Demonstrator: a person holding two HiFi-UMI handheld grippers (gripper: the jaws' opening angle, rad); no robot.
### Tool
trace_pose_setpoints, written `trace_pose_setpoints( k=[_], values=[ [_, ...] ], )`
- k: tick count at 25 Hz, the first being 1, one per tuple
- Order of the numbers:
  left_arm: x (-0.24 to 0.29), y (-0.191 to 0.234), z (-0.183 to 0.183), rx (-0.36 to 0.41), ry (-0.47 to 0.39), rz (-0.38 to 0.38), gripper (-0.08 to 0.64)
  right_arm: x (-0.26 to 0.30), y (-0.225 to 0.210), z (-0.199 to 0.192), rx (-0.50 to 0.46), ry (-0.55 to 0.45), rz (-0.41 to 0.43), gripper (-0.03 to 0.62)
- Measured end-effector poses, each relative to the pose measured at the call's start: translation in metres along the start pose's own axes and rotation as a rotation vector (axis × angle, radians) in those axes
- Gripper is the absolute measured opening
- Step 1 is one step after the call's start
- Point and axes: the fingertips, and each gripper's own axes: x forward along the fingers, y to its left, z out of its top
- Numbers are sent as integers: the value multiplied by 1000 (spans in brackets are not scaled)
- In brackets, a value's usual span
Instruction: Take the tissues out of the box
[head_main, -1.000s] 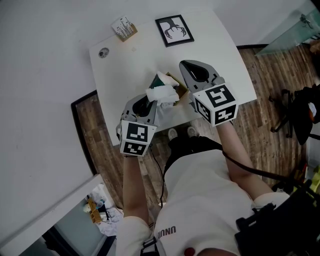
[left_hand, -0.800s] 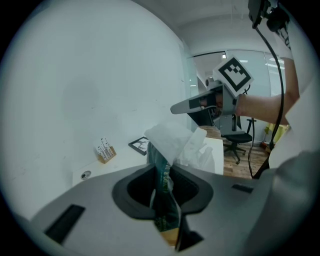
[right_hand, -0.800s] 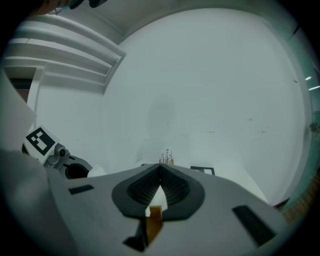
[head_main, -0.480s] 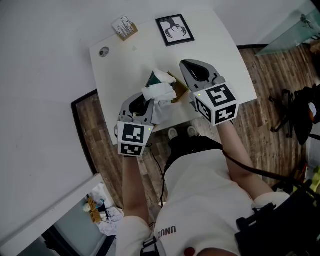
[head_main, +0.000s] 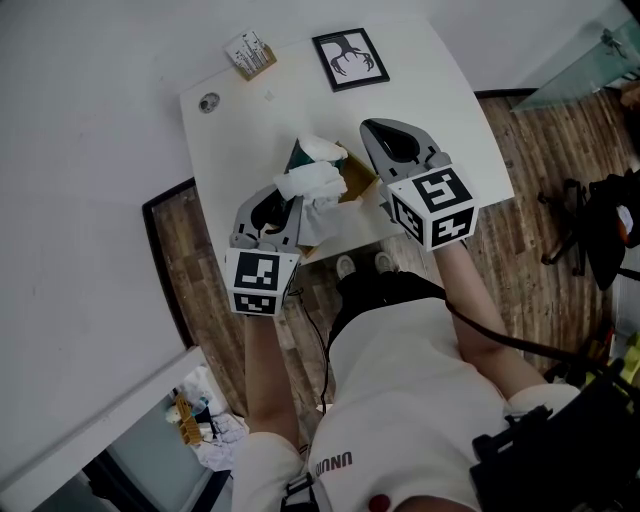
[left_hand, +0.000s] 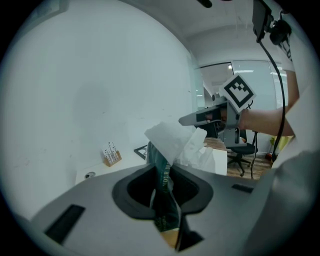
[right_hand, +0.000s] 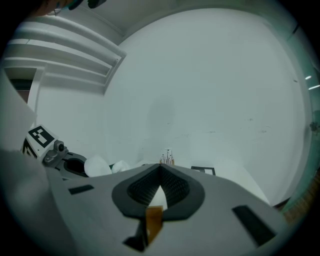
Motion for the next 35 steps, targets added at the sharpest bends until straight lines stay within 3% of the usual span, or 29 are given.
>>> trace_pose_setpoints(
  k=[18, 35],
  values=[
    [-18, 17, 13, -67, -87, 48, 80, 0, 3, 3, -24, -11, -9, 18],
    [-21, 22, 18, -95, -109, 47, 80, 3, 8, 8, -95, -20, 9, 17]
  ],
)
